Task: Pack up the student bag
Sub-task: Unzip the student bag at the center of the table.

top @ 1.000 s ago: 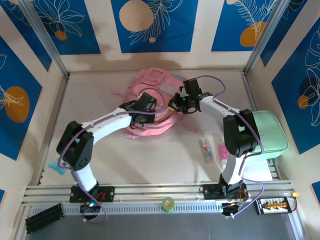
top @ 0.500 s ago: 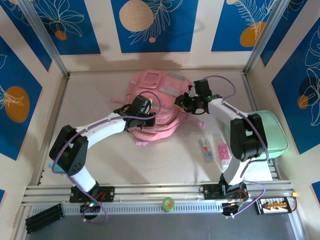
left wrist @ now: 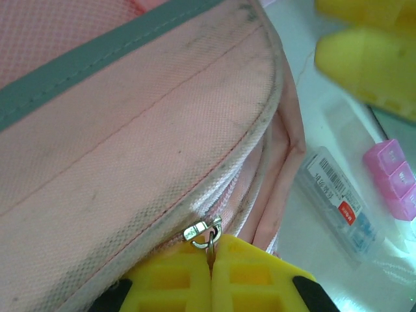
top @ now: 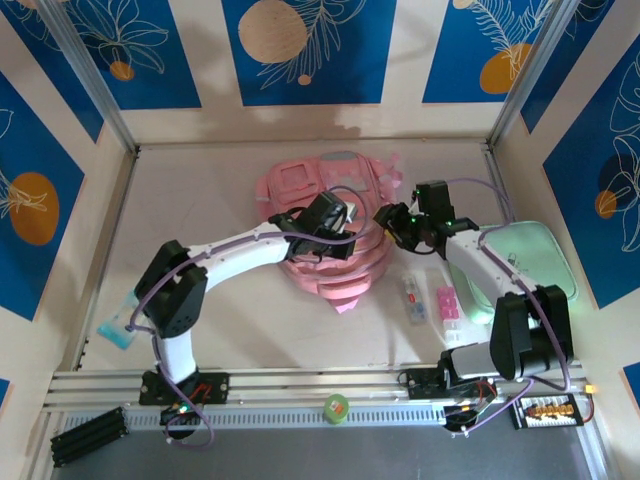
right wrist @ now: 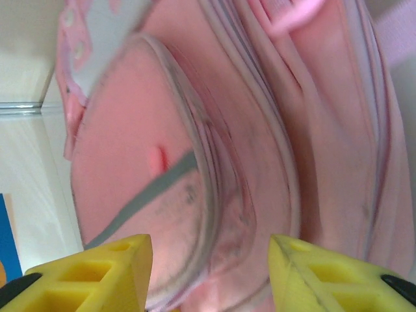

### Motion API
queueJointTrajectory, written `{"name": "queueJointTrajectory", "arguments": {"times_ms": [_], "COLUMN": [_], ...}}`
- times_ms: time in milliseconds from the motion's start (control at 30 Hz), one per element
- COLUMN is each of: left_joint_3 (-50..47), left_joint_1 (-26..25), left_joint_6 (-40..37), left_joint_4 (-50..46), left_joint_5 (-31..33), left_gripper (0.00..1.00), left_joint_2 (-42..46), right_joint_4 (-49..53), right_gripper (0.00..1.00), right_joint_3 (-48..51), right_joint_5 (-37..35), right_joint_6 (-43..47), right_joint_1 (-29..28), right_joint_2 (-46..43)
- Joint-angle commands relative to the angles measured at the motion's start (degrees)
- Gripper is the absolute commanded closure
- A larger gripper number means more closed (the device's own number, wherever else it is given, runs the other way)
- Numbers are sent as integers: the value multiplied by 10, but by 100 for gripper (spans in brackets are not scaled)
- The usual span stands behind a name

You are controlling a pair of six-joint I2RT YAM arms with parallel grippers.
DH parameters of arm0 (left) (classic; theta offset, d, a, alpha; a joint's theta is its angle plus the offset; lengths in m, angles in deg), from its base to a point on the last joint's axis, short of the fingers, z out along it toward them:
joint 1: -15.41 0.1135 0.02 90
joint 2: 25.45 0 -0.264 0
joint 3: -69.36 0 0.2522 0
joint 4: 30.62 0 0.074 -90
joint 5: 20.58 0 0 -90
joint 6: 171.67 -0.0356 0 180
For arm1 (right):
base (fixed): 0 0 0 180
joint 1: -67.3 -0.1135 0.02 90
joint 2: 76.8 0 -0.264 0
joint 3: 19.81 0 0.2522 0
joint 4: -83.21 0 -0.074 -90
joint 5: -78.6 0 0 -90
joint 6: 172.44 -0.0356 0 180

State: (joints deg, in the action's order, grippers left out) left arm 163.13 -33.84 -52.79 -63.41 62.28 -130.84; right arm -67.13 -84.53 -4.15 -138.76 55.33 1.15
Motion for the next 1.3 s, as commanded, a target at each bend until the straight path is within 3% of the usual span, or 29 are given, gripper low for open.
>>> {"name": "queueJointTrajectory", "arguments": {"times_ms": [0,167,467,667,800,1067,1267], "left_joint_3": [29,39,39,40,28,-61,-123], "left_joint_1": [-5,-6,-6,-6,-4,26,72], "left_joint_6": [-30,-38,-42,-56,-83,-183,-212], "left_joint_4": [-23,-34,-41,-62,-92,-142,-139], "left_joint_5": [-20,-13,-11,-1,21,59,64], "left_gripper": [100,100,100,100,100,100,100], "left_joint_2": [-16,-24,-23,-17,1,80,123], "right_joint_4": [-10,-87,-107,-64,-36,-2,8], "right_gripper": [50,50,59,82,91,95,95], "right_joint_3": [37,65,17,-13,-23,-53,-63], "right_joint_5": [2,46,69,53,15,-17,-26], "right_joint_6": [-81,-95,-87,-67,-53,-24,-12], "right_joint_1": [-3,-7,-23,-24,-23,-16,-12], "right_joint_2": [-34,-23,40,72,70,70,68]}}
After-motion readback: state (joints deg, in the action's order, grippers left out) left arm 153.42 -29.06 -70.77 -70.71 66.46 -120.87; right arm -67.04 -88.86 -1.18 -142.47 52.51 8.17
